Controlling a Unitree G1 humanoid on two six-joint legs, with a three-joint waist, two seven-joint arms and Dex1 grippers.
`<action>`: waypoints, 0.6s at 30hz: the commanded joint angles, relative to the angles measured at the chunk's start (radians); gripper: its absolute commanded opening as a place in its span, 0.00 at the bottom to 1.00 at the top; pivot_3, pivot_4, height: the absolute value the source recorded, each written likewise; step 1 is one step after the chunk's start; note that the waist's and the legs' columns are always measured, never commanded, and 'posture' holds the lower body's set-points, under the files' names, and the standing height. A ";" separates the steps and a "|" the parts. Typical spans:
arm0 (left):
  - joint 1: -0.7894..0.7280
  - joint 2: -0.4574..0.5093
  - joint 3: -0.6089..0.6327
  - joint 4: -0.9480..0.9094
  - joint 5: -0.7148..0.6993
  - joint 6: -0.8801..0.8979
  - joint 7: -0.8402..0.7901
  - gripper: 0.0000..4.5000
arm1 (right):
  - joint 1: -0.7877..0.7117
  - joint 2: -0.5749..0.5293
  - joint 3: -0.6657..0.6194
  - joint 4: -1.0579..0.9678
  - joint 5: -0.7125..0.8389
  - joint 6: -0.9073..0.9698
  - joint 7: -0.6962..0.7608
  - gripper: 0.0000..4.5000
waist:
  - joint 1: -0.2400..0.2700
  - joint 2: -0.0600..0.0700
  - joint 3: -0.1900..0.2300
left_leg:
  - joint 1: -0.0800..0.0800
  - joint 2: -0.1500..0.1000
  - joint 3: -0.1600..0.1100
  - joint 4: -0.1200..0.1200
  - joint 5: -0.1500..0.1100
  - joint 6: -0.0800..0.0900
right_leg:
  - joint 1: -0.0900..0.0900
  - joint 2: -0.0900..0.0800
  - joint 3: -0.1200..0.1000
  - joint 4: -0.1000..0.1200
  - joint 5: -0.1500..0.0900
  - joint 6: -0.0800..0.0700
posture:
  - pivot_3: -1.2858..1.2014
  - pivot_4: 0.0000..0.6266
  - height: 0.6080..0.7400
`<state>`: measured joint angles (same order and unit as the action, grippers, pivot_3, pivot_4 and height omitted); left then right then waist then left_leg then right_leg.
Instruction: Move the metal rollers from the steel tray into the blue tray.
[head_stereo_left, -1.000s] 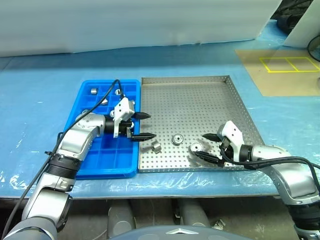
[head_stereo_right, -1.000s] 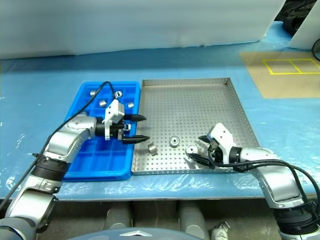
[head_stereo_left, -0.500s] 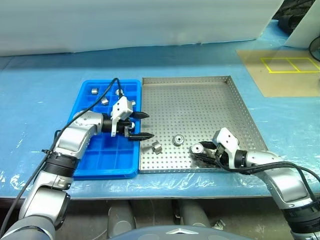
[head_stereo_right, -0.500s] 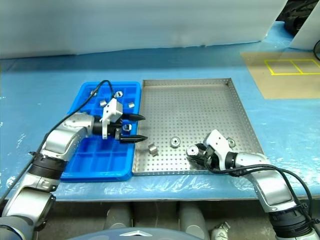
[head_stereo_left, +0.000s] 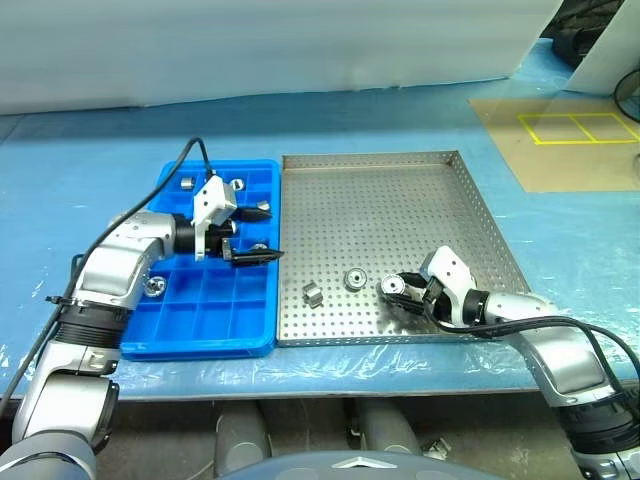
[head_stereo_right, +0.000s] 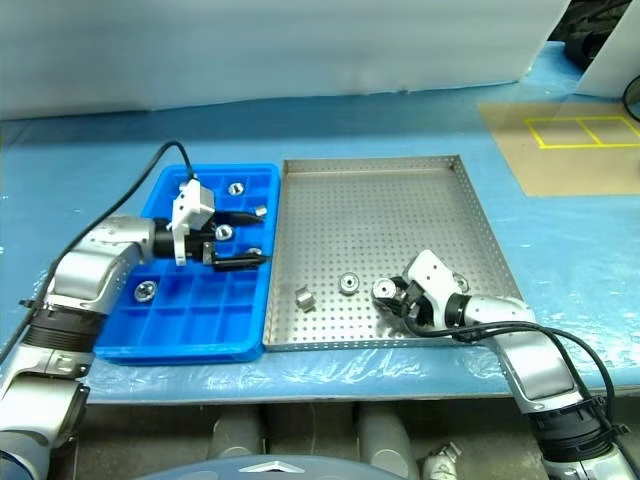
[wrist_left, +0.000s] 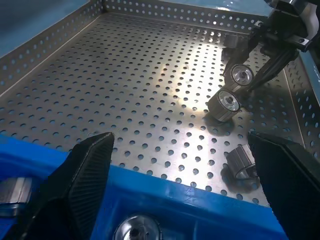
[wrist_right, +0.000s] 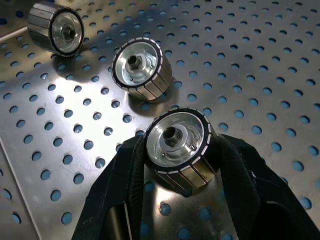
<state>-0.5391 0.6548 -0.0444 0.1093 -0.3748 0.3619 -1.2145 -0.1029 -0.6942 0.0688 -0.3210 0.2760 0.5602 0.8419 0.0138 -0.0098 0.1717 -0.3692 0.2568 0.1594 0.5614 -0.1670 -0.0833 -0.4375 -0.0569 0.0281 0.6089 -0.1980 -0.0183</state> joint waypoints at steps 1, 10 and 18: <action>-0.045 0.028 0.064 0.010 -0.035 0.015 0.005 1.00 | -0.104 -0.008 0.002 -0.066 0.057 0.021 0.053 0.40 | 0.000 0.000 0.000 | 0.000 0.000 0.000 0.000 0.000 0.000 | 0.000 0.000 0.000 0.000 0.000 0.000 | 0.42 0.24 1.00; -0.003 0.097 0.157 -0.070 -0.077 0.079 0.041 1.00 | -0.521 0.279 0.200 0.351 -0.018 -0.121 0.104 0.40 | -0.001 0.000 0.000 | 0.000 0.002 0.000 0.000 0.003 -0.006 | -0.004 0.000 -0.001 0.007 0.000 -0.001 | 0.47 0.24 1.00; 0.176 0.159 0.271 -0.316 -0.161 0.216 0.137 1.00 | -0.658 0.481 0.289 0.518 0.020 -0.101 0.276 0.40 | 0.032 0.000 0.000 | -0.004 0.002 -0.001 0.000 0.003 -0.006 | -0.005 -0.001 -0.004 0.007 0.000 -0.002 | 0.53 0.24 1.00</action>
<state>-0.3900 0.7920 0.1698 -0.1223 -0.4960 0.5475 -1.1039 -0.7306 -0.2262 0.3518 0.2222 0.2567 0.4487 1.0705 0.0454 -0.0102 0.1719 -0.3736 0.2588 0.1572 0.5611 -0.1637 -0.0891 -0.4428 -0.0578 0.0230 0.6157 -0.1983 -0.0201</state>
